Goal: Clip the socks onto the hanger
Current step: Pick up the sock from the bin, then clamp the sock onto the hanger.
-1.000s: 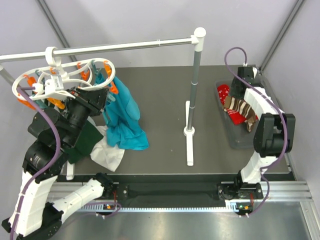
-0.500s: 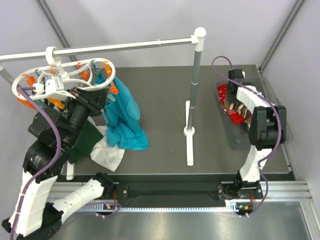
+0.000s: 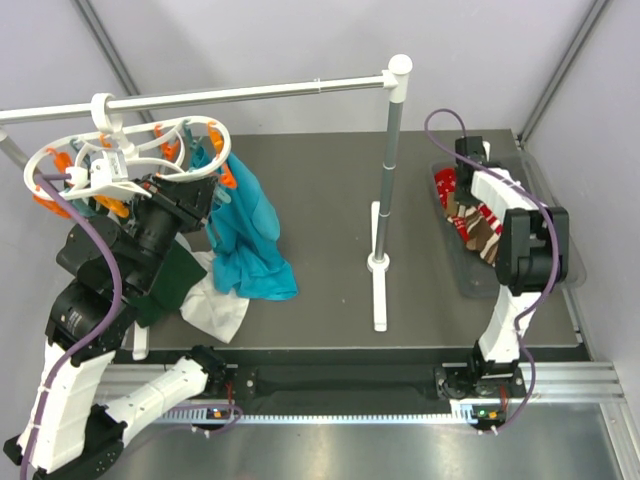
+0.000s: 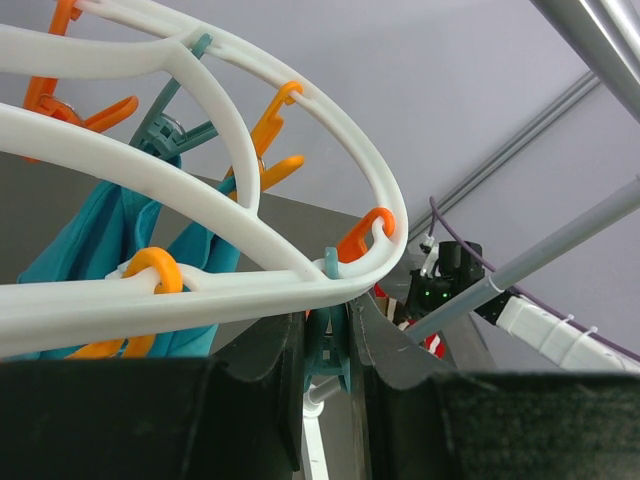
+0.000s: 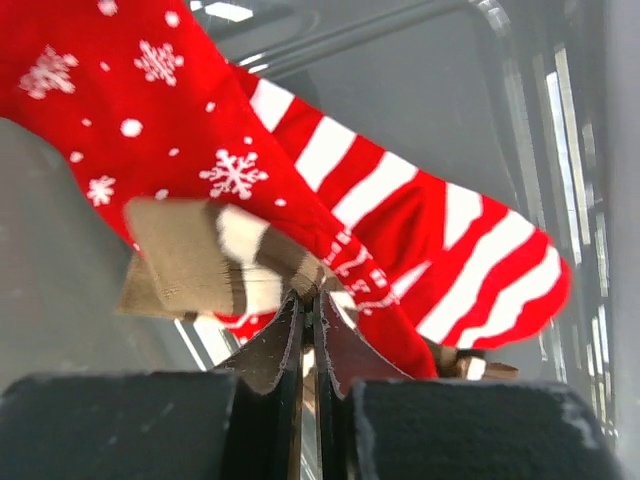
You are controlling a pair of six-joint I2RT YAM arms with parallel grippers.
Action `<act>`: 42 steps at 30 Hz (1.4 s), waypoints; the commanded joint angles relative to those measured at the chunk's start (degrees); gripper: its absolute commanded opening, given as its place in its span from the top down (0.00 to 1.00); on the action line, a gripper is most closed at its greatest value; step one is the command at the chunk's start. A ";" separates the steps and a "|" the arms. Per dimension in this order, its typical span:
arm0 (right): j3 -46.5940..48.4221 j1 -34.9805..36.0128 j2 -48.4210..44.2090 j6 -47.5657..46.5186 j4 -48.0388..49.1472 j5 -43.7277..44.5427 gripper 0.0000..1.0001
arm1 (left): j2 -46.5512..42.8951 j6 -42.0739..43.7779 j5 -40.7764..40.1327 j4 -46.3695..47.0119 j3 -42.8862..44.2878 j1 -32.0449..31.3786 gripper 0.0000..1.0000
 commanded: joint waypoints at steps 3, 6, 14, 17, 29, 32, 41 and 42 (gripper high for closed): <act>-0.37 0.00 -12.01 1.80 -0.89 2.63 1.00 | -0.34 -0.74 0.44 -2.68 -1.05 0.18 1.00; -1.60 -0.26 -17.72 3.12 -1.43 3.25 1.00 | -0.61 -0.74 0.26 -2.24 -1.58 0.18 1.00; -2.84 -0.17 -33.29 5.50 -1.52 -3.58 1.00 | -0.78 -0.65 0.18 -2.06 -1.41 0.18 1.00; -2.40 -0.17 -40.14 6.28 -0.82 -10.97 1.00 | -0.87 -0.65 0.00 -1.89 -1.50 0.18 1.00; 4.88 0.27 -60.99 7.79 -1.24 -51.04 1.00 | -1.57 -0.91 0.18 -1.63 -1.85 0.27 1.00; 7.17 3.77 -62.83 6.73 -2.92 -62.46 1.00 | -1.84 -0.91 -0.53 -1.71 -1.94 0.18 1.00; -1.80 16.85 -62.42 24.15 13.75 -83.52 1.00 | -1.31 -2.58 0.44 -0.75 -2.64 0.18 1.00; -0.92 20.53 -61.09 21.08 10.21 -80.63 1.00 | -1.22 -3.11 0.61 -0.66 -2.81 0.18 1.00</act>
